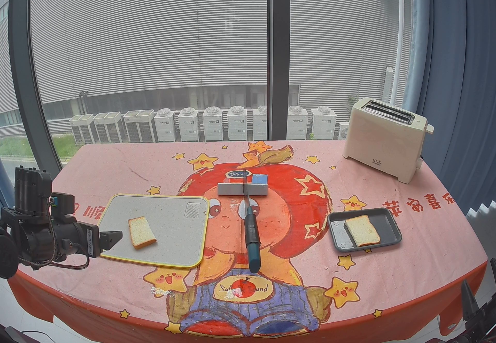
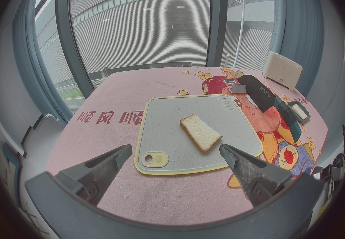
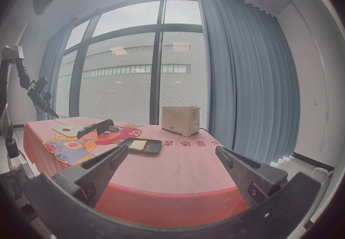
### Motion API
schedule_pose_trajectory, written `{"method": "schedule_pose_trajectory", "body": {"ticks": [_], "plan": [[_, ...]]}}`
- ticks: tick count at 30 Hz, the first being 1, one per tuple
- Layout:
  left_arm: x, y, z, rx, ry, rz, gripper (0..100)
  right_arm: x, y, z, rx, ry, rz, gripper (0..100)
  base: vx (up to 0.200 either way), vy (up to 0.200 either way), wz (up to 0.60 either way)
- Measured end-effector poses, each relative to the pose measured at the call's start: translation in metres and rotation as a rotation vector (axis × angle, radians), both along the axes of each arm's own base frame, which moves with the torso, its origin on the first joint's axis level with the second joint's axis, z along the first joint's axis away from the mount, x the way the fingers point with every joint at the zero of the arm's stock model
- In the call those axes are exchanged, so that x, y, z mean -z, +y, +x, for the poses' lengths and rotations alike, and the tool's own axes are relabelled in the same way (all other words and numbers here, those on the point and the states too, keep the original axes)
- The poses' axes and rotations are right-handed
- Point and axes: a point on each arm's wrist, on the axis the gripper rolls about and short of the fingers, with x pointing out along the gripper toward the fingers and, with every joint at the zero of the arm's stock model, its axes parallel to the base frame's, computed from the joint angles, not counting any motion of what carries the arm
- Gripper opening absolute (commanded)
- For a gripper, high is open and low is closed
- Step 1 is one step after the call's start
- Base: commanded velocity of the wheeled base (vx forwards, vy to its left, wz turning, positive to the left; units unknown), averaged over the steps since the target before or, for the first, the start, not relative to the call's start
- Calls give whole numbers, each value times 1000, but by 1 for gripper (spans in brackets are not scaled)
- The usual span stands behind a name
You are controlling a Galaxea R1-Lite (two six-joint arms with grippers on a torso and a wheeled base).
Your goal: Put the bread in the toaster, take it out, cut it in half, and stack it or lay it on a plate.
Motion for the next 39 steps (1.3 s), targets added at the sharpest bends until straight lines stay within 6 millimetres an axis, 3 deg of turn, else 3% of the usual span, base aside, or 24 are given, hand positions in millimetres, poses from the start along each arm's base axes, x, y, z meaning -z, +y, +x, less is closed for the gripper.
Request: {"method": "schedule_pose_trajectory", "body": {"ticks": [27, 39], "plan": [[11, -2, 26, -36, 63, 29, 100, -2, 0, 0, 6, -19, -1, 100, 0, 0, 0], [18, -4, 53, -96, 85, 15, 100, -2, 0, 0, 6, -19, -2, 100, 0, 0, 0]]}}
